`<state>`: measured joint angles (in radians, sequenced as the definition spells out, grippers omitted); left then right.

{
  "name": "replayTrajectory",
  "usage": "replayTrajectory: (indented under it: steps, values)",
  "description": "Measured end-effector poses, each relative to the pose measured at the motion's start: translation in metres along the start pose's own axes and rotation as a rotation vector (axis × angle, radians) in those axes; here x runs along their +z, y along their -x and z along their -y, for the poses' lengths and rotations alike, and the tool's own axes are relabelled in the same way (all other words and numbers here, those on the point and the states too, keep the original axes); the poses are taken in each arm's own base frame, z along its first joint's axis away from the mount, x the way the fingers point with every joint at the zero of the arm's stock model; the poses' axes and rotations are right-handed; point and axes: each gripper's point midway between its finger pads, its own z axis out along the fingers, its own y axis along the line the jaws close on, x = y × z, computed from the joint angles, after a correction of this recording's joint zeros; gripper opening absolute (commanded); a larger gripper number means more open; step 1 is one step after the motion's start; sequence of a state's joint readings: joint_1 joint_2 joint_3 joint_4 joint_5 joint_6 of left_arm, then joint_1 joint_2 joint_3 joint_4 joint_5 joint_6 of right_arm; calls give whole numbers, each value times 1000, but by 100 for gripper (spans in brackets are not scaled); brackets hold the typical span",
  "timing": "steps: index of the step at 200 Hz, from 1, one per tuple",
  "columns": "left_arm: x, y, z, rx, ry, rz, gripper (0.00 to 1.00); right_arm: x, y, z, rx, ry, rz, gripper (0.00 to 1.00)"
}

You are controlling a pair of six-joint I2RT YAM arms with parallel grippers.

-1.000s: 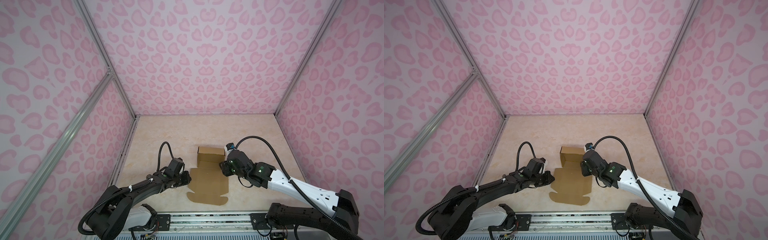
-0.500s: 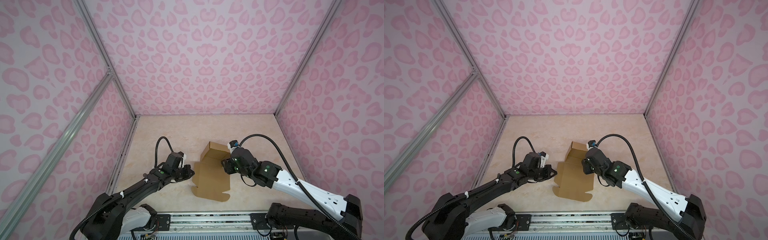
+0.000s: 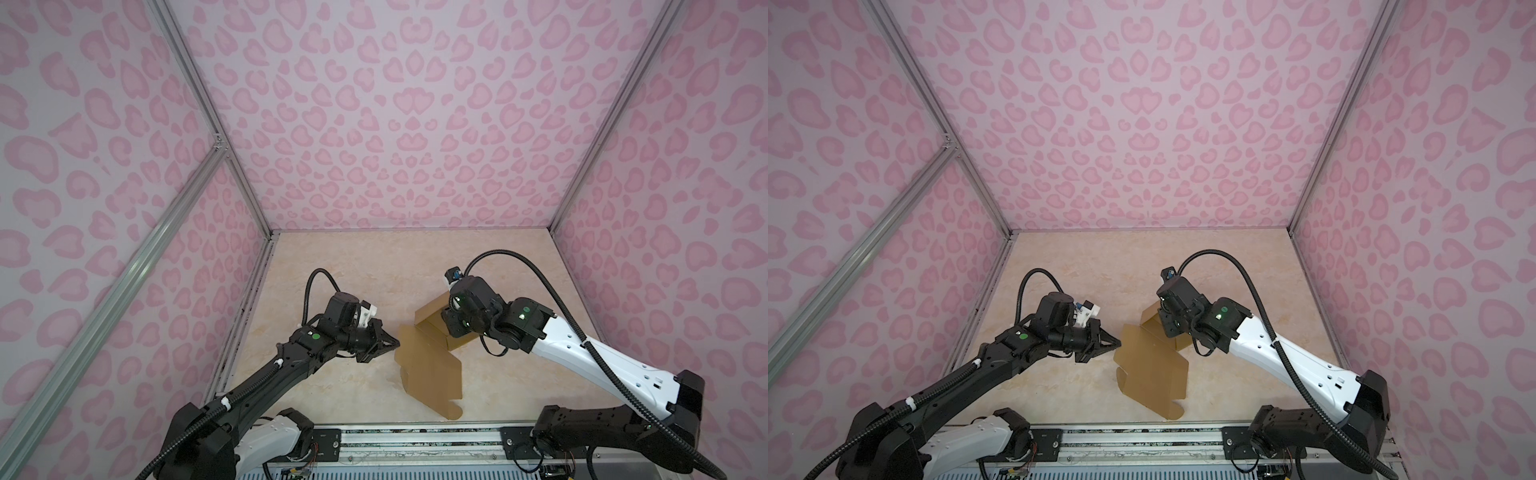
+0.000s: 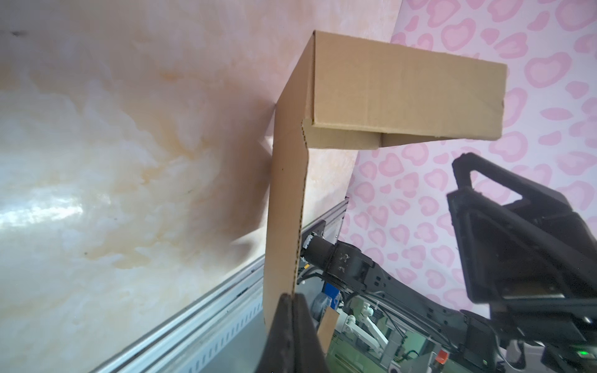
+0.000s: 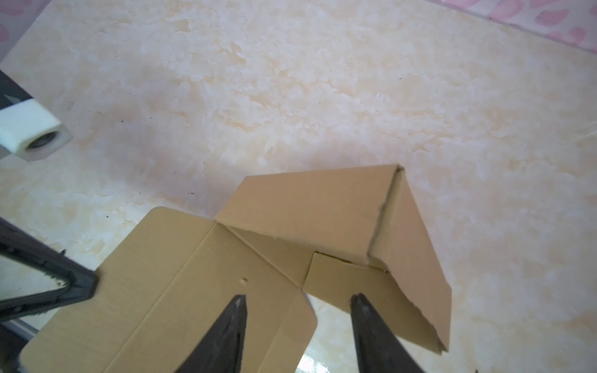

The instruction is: Fold the paper box

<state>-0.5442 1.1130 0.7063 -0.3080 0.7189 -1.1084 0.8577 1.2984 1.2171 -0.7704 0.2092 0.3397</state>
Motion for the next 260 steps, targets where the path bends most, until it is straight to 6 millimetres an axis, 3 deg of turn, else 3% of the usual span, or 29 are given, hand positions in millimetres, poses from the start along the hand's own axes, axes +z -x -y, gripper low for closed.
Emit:
replayTrajectory:
  steps: [40, 62, 91, 116, 141, 182, 240, 260]
  values:
    - [-5, -10, 0, -48, 25, -45, 3, 15, -4, 9, -69, -78, -43, 55]
    - [-11, -9, 15, -39, 20, -51, 4, 24, -14, 17, -83, -117, -78, 55]
    - [-16, -4, 31, -7, 17, -51, 17, 41, -36, 29, -79, -148, -143, 55]
    - [-21, 0, 46, 14, 15, -51, 20, 59, -50, 32, -62, -155, -203, 55]
    - [-26, 3, 57, 39, 11, -44, 30, 77, -62, 39, -28, -168, -273, 54]
    - [-34, 6, 61, 51, 35, -24, 40, 91, -70, 45, 24, -161, -313, 54]
    - [-43, 16, 59, 69, 60, 23, 41, 109, -76, 53, 108, -141, -352, 54]
    - [-45, 17, 56, 66, 67, 30, 41, 113, -67, 50, 133, -128, -345, 54]
